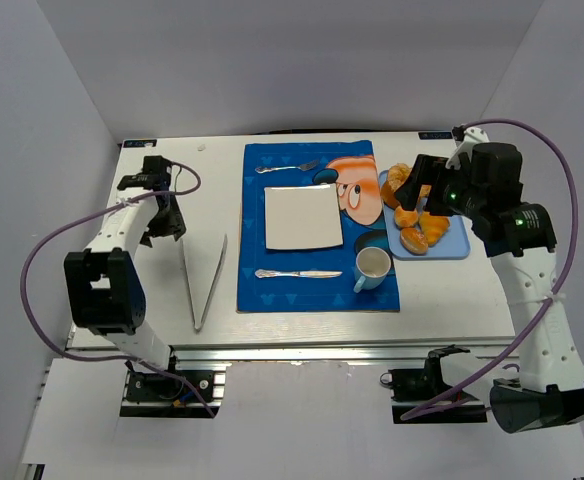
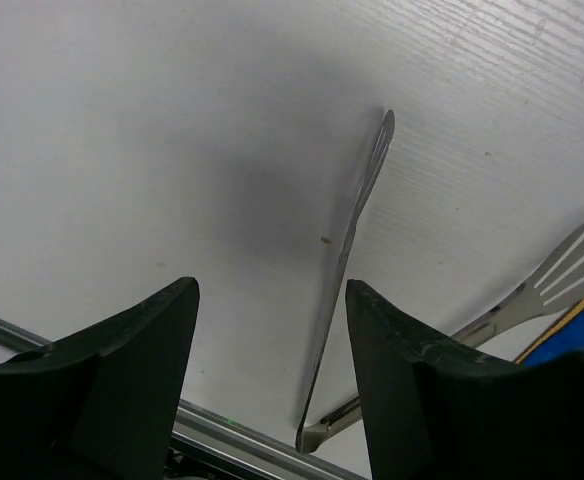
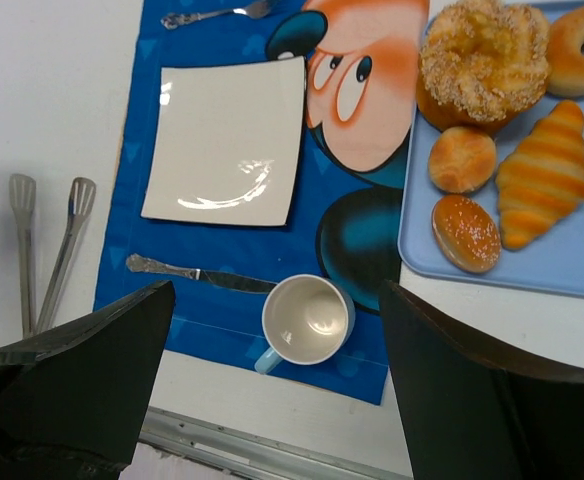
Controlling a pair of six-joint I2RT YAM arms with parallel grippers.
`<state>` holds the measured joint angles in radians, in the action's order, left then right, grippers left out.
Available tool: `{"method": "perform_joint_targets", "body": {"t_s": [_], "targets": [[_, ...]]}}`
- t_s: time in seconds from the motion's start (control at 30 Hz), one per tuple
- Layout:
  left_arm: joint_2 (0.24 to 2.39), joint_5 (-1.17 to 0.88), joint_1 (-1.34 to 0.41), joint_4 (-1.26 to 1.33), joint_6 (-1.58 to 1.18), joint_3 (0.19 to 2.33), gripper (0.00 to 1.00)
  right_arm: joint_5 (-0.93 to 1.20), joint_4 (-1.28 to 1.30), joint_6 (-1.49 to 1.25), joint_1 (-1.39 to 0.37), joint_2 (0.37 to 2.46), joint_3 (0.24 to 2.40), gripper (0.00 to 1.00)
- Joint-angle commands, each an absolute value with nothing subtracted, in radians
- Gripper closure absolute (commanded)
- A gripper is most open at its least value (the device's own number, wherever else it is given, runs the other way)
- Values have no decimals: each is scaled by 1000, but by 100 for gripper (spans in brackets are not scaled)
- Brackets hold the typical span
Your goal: Place the bread
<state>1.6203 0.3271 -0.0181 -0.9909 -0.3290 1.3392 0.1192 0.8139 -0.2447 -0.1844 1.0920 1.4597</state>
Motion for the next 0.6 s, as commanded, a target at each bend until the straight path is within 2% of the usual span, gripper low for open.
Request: {"method": "perform_joint_targets", "body": {"t_s": [0.0,0.1,0.57], "targets": [[1652,229,-2,-939,-272,1385,29,130,807,-242,-187,1089,1447,11],[1721,190,30,-936,-241,1436,32,146,799,-250,-187,1095,1424,11],[1925,130,32,-917,-210,1554,33,127,776,-247,-187,1111,1394,11]]}}
